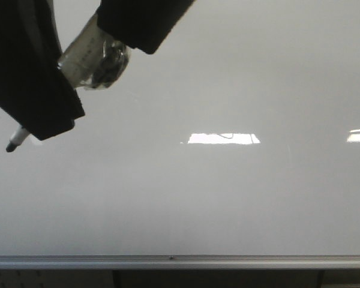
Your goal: Write number 1 on whiteboard
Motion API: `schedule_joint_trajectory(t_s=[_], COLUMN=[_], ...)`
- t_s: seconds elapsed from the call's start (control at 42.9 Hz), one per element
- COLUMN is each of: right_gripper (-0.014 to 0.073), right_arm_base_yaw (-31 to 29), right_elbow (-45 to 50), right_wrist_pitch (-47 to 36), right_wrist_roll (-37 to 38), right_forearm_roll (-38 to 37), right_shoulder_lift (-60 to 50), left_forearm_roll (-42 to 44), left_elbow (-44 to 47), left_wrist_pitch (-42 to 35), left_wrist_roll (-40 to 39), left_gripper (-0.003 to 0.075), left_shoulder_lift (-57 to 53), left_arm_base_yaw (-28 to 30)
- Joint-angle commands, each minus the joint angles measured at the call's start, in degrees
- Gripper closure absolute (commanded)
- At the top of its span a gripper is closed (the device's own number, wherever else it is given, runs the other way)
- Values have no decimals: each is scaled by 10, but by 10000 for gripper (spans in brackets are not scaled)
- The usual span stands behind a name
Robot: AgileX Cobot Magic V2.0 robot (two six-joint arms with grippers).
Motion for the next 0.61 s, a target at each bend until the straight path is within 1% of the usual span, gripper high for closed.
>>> schedule_joint_trajectory(t_s=[0.0,0.14,0.28,0.327,0.373,0.42,0.443,0.466,0.49,0.56,0.583], right_gripper=[650,671,671,671,671,671,671,671,671,671,671], right_arm_base_yaw=[-2,-2,-2,-2,-2,-2,-2,-2,-2,-2,-2], right_elbow=[-20,-20,-20,-20,-20,-20,-20,-20,-20,-20,-20], right_wrist_pitch=[-25,-24,-23,-23,-23,-23,-23,-24,-24,-23,-22], right_wrist_roll=[0,2,2,2,2,2,2,2,2,2,2], right_forearm_roll=[12,12,12,12,12,12,12,12,12,12,12], right_shoulder_lift=[-18,-18,-18,-18,-18,-18,-18,-18,-18,-18,-18], left_forearm_roll=[-5,-5,-5,-5,-5,-8,-8,-8,-9,-9,-9], left_elbow=[-18,-18,-18,-18,-18,-18,-18,-18,-18,-18,-18], left_wrist_pitch=[-12,-39,-37,-31,-27,-24,-24,-26,-28,-36,-38], left_wrist_roll=[-1,-15,-15,-15,-15,-15,-15,-16,-17,-24,-28], left_gripper=[740,740,737,709,651,546,511,437,383,221,185], left_shoulder_lift=[-14,-24,-27,-27,-27,-27,-27,-27,-27,-29,-30], left_arm_base_yaw=[-1,14,30,33,33,33,33,33,33,33,33])
